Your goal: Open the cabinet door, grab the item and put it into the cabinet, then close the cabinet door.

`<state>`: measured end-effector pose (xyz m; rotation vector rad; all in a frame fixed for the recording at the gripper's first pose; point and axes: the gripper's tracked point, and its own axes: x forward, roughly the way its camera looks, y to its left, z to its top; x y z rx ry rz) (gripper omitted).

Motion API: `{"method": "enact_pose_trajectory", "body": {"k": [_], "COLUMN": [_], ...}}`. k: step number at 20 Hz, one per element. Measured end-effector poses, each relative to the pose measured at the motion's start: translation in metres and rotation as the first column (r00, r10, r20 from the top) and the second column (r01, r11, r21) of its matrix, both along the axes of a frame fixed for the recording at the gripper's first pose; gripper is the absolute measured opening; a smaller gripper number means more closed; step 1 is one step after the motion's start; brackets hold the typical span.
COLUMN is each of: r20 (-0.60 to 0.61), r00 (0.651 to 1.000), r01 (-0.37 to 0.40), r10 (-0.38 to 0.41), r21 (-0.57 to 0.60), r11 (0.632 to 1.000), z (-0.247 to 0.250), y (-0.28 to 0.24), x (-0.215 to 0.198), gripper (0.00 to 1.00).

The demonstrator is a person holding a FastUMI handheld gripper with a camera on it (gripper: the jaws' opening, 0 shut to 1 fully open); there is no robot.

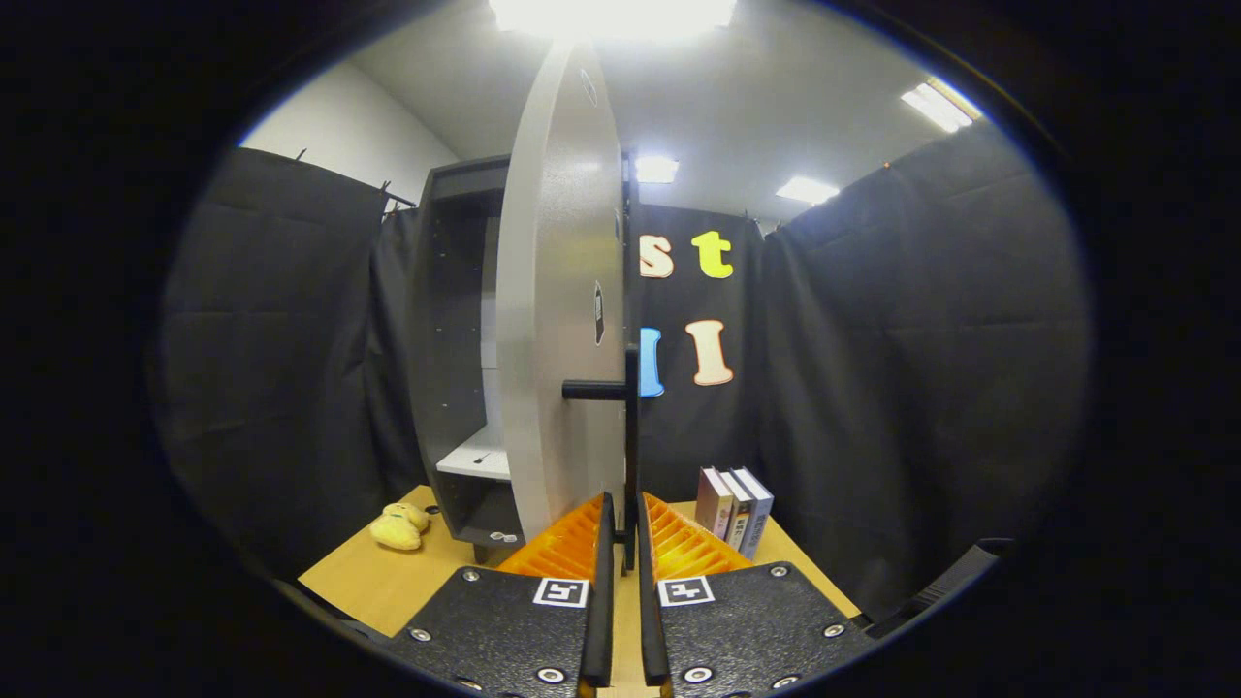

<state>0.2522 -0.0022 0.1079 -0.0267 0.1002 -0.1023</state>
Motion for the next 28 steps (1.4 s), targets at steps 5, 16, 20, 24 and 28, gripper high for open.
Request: {"method": "enact_pose_trajectory", "body": {"k": [5,16,20,24,28], "r20": [0.065,0.173,0.148,0.119,0.093], "r00": [0.993,0.983,0.983,0.978,0.972], "r01": [0.099,-0.073,-0.128,-0.183,-0.221], "r10": [-0.098,0.059,0.108,0.171,0.214], "r21": [-0.023,0.081,0.135,0.095,0.075], "r11": [0.995,0.994,0.983,0.979,0.972], "z": [0.013,0.01,-0.039,-0.081,-0.132], "y": [-0.016,0.05,0.107,0.151,0.188], "x": [-0.005,0.021,0.05,0.07,0.08], "gripper": [0.07,0.93,0.94,0.94,0.94]}}
